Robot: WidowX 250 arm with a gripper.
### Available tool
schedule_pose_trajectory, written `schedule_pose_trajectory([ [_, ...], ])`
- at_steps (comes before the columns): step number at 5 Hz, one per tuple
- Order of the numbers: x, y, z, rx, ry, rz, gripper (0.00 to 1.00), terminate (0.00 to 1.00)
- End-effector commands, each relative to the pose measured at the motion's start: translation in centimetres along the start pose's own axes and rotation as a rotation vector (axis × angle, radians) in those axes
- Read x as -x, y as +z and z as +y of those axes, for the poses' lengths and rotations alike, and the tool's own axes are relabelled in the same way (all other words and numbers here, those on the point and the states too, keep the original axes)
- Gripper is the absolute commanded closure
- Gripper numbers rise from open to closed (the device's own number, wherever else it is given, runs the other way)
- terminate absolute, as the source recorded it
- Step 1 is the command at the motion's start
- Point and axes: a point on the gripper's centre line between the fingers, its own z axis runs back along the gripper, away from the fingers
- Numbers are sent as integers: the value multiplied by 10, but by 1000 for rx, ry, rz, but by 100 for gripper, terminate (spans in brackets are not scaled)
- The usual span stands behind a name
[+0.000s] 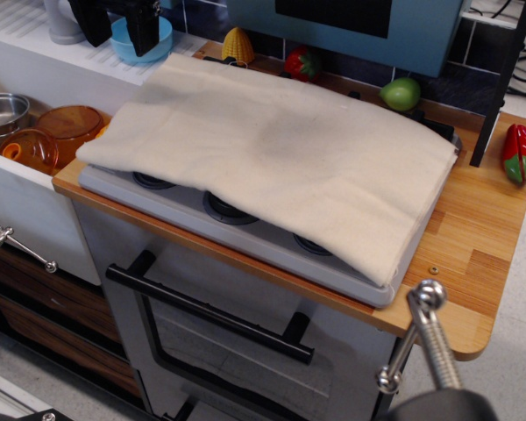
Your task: Fold cloth in half
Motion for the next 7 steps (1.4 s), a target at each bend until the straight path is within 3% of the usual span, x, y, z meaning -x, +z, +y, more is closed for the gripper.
schedule_pose_trajectory([
  [1,0,0,0,0,0,0,0,0],
  [3,-2,-15,14,6,36,1,0,0],
  [4,0,-22,14,32,17,-26,0,0],
  [5,4,-41,10,80,19,-15,0,0],
  [7,6,-71,0,117,25,-31,0,0],
])
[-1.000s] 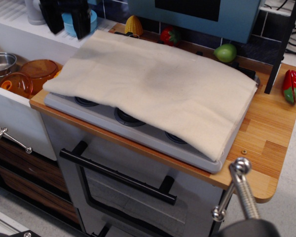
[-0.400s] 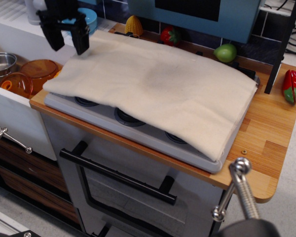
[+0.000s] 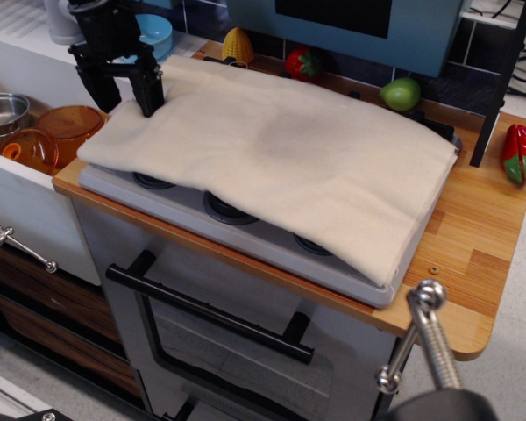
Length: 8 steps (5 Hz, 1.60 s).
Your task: Fold cloth in half
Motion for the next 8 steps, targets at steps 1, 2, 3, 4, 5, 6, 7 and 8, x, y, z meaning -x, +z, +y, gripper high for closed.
schedule_pose_trajectory([
  [1,-3,-2,-8,12,-1,-41,100,0],
  [2,-6,6,-15,21,25,-49,100,0],
  [3,-12,24,-20,20,65,-60,100,0],
  [4,-17,42,-31,36,65,-48,100,0],
  [5,-21,64,-54,70,54,-53,100,0],
  [6,-20,85,-92,112,31,-57,100,0],
  [7,-13,97,-133,133,0,-63,100,0],
  [8,-5,104,-176,166,-18,-3,100,0],
])
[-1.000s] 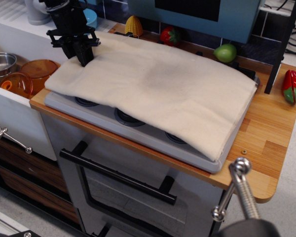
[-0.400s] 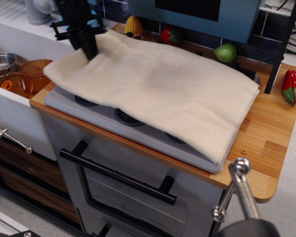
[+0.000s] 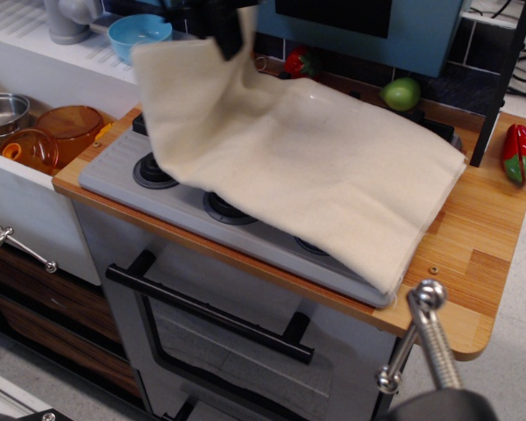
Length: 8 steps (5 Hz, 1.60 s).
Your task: Fold cloth in half
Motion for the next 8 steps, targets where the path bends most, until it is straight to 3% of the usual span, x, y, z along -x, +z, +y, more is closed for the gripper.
schedule_pose_trajectory([
  [1,19,15,-76,-3,-55,-15,100,0],
  [3,52,-34,-123,-19,-154,24,100,0],
  [4,54,-54,-145,-74,-178,51,0,0],
  [7,54,-54,-145,-74,-178,51,0,0],
  [8,54,-54,-145,-74,-178,51,0,100],
])
